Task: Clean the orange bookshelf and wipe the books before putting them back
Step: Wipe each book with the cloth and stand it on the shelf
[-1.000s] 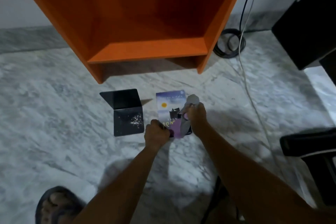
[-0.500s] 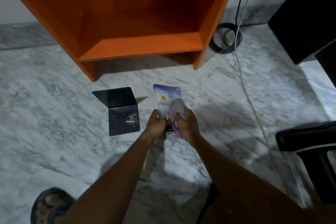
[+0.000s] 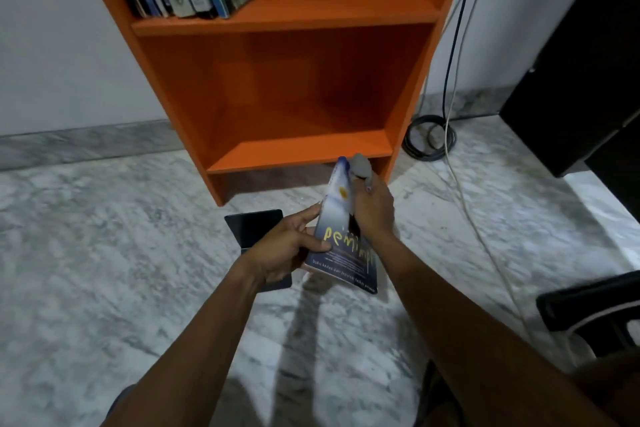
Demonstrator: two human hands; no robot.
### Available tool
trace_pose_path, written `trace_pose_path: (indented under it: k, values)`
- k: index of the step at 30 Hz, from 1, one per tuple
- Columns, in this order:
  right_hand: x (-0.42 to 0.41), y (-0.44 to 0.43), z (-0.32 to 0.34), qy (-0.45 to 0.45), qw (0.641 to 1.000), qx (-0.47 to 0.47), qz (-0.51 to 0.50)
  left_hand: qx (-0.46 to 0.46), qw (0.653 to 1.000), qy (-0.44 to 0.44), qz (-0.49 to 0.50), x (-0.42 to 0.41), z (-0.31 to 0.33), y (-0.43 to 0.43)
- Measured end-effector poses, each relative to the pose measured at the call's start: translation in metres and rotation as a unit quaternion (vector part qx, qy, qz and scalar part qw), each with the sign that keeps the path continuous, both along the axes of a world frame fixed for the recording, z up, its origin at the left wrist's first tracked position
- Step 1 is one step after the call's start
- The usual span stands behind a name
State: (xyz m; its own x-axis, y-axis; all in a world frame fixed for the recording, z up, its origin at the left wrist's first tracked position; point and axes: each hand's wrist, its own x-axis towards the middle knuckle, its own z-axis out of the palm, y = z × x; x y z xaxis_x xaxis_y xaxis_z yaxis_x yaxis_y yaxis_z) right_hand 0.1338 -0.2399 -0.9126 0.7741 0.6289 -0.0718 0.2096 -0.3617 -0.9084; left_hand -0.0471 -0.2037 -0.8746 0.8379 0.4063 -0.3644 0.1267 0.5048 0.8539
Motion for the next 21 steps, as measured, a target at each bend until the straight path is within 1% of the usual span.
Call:
trace_pose_path:
  k: [2, 3, 4, 5, 6, 7, 8, 9, 10, 13, 15, 18, 19, 21]
  values:
    - [0.015, -0.001, 0.002, 0.09, 0.993, -0.042, -0.059, -0.012, 1.0, -0.012, -0.011, -0.003, 0.008, -0.003]
    - [0.019, -0.002, 0.004, 0.115, 0.989, -0.055, -0.075, -0.011, 1.0, -0.015, -0.015, -0.006, 0.012, -0.004]
    - [0.022, -0.001, 0.005, 0.123, 0.987, -0.059, -0.087, -0.009, 1.0, -0.018, -0.019, -0.009, 0.015, -0.004]
    - [0.018, -0.001, 0.013, 0.104, 0.989, -0.052, -0.092, -0.003, 1.0, -0.023, -0.019, -0.012, 0.018, -0.005]
    - [0.012, 0.0, 0.02, 0.067, 0.994, -0.026, -0.083, 0.002, 0.999, -0.028, -0.019, -0.013, 0.02, -0.005]
    - [0.004, 0.002, 0.027, 0.021, 0.998, 0.011, -0.054, 0.008, 0.999, -0.035, -0.019, -0.014, 0.022, -0.003]
    - [-0.007, 0.003, 0.034, -0.032, 0.998, 0.048, -0.003, 0.017, 0.999, -0.042, -0.019, -0.015, 0.025, -0.003]
    - [-0.015, 0.005, 0.038, -0.072, 0.993, 0.078, 0.044, 0.023, 0.999, -0.045, -0.016, -0.016, 0.028, -0.001]
    - [-0.021, 0.007, 0.041, -0.087, 0.988, 0.102, 0.081, 0.028, 0.999, -0.045, -0.008, -0.018, 0.031, 0.0]
    - [-0.034, 0.005, 0.044, -0.094, 0.974, 0.122, 0.168, 0.036, 0.998, -0.045, 0.023, -0.021, 0.041, 0.006]
    - [-0.048, -0.001, 0.05, -0.096, 0.957, 0.15, 0.227, 0.04, 0.997, -0.041, 0.052, -0.024, 0.045, 0.013]
    - [-0.077, -0.013, 0.053, -0.114, 0.934, 0.159, 0.3, 0.056, 0.989, -0.034, 0.131, -0.03, 0.043, 0.022]
    - [-0.085, -0.016, 0.05, -0.117, 0.926, 0.168, 0.318, 0.065, 0.984, -0.04, 0.16, -0.033, 0.042, 0.025]
    - [-0.095, -0.023, 0.046, -0.102, 0.927, 0.196, 0.304, 0.077, 0.978, -0.062, 0.185, -0.036, 0.041, 0.026]
